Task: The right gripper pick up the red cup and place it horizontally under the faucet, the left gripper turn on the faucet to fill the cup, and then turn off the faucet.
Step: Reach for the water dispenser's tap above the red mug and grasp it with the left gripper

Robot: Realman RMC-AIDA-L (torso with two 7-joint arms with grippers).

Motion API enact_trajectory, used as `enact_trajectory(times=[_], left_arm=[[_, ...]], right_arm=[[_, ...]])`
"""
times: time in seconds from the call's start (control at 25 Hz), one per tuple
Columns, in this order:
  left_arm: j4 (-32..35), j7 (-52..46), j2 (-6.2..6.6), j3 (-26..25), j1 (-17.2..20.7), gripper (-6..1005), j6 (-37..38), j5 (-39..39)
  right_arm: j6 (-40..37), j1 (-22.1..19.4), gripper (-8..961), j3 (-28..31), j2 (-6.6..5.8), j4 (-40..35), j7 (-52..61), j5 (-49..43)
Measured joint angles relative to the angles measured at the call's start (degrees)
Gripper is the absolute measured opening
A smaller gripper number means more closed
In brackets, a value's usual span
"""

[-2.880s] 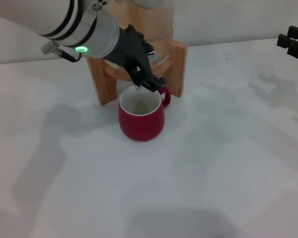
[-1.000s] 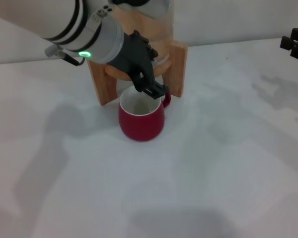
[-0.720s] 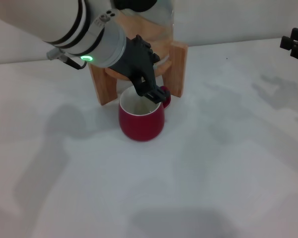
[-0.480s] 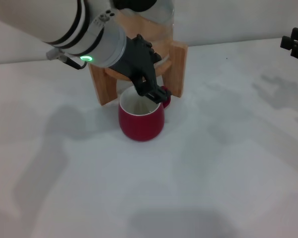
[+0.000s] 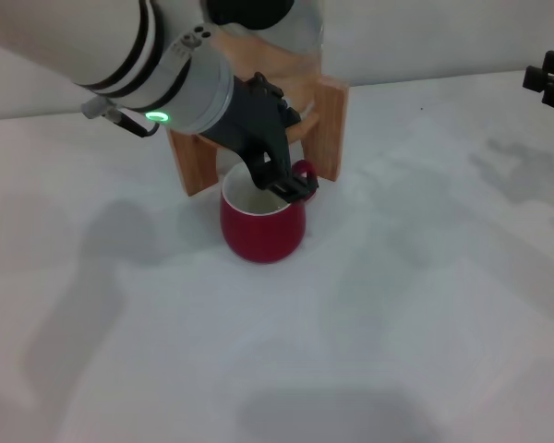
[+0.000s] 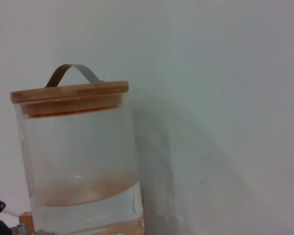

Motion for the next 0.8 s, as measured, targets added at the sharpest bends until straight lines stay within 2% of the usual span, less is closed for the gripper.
enact_trajectory(times=[0.8], left_arm=[[3.17, -1.37, 0.03, 1.36, 1.45, 797, -1.41, 0.74]], right_arm=[[-0.01, -0.27, 389, 0.0, -0.01, 0.0, 0.0, 0.0]])
